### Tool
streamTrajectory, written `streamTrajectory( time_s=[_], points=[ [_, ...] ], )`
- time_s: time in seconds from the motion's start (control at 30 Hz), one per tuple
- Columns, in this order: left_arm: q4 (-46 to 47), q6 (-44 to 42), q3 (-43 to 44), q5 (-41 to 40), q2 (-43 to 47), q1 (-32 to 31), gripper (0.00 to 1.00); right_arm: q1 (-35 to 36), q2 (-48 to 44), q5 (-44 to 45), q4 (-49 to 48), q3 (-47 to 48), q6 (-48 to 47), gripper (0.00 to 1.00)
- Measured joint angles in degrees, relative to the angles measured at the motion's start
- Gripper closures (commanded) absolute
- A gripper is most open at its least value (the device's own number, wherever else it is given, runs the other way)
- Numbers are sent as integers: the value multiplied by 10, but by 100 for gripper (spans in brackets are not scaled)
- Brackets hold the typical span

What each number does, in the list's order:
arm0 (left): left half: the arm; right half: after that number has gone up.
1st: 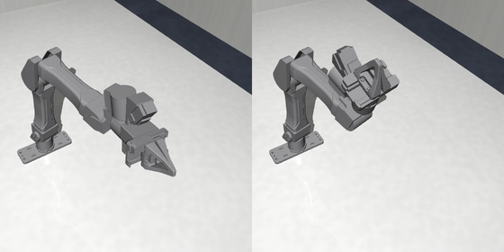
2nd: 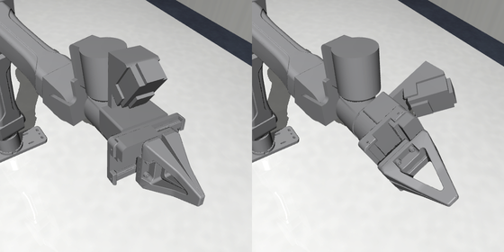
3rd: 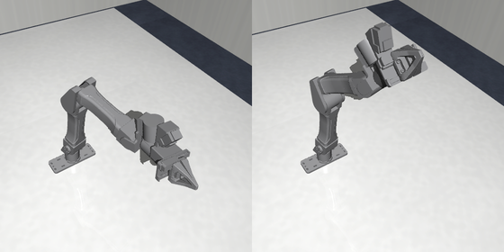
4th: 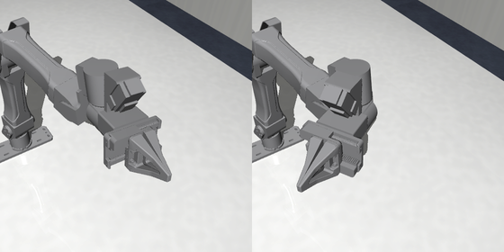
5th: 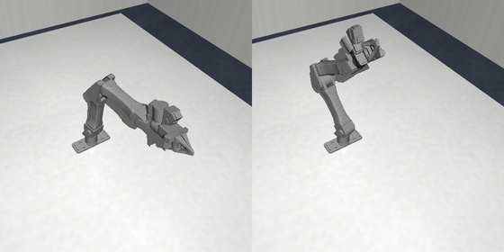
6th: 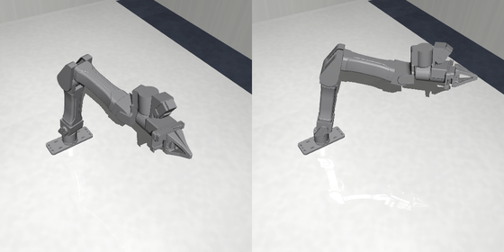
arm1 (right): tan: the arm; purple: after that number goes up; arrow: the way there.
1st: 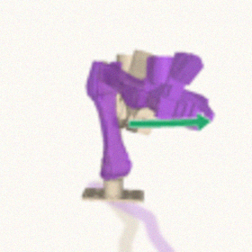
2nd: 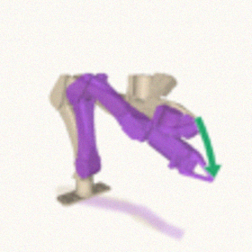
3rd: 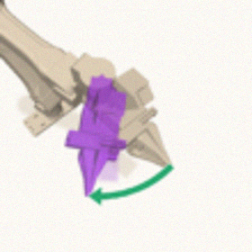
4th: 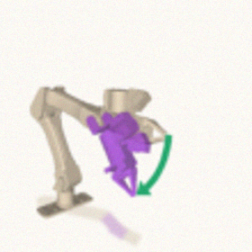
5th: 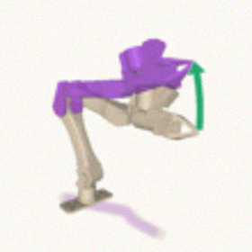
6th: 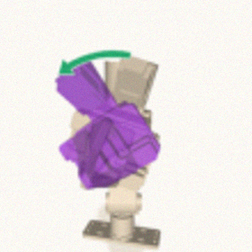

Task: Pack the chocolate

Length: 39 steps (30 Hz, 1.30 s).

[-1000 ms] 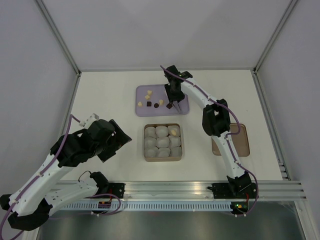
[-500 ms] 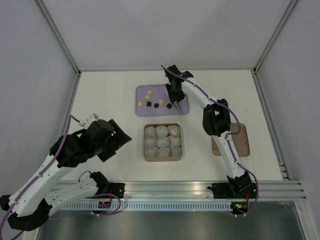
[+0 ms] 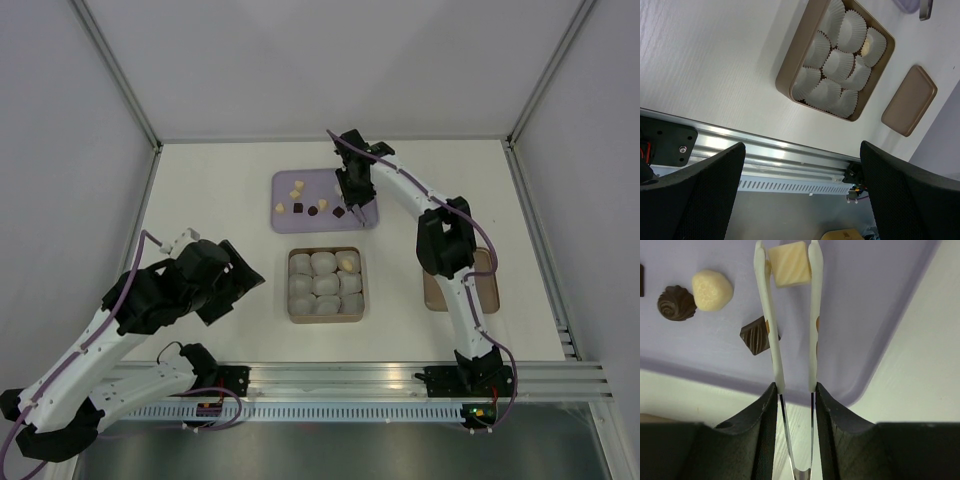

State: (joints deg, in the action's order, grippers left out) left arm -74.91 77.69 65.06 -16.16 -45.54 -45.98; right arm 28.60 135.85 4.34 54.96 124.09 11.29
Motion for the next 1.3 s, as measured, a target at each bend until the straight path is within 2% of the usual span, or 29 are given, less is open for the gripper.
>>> streamTrajectory(
  time_s=[0.27,0.57,0.93,1.13,1.3],
  points=[
    [1,0,-3,2,0,0,0,0,-65,-6,-13,-38,0,79],
    [1,0,-4,11,-1,0,0,18,-201,-16,-17,-174,1,79],
    [9,0,-14,18,2,0,0,163,-386,-44,-14,-346,79,79],
    [19,0,-18,28,0,0,1,208,-409,-50,-14,-385,120,79],
    [25,0,-19,31,-6,0,0,218,-397,-50,-10,-400,135,79]
  ],
)
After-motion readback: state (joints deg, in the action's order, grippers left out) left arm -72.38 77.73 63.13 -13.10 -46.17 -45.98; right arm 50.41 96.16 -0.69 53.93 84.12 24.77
